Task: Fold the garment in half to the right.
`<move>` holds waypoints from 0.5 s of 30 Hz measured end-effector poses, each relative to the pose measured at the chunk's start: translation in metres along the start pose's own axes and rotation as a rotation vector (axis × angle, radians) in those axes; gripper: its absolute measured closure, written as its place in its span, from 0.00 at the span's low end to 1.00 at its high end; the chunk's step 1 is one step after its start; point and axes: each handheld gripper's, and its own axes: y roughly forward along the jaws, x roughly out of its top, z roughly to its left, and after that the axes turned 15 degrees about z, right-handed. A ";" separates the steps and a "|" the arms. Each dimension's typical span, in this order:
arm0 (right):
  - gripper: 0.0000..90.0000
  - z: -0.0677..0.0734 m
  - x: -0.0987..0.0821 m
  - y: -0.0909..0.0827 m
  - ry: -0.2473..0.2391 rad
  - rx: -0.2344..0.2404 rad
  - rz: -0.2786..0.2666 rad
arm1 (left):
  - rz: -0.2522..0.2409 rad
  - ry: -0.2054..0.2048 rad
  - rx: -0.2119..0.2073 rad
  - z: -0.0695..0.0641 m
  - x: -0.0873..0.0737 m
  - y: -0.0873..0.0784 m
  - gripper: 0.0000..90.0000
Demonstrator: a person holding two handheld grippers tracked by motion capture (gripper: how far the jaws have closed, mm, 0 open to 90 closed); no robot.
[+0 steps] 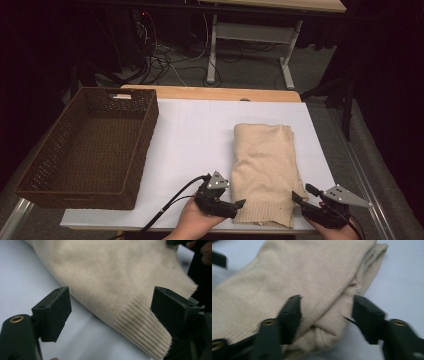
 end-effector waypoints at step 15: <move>0.21 0.006 -0.002 0.034 0.010 0.078 0.200 | 0.114 0.036 -0.105 -0.008 0.004 0.022 0.47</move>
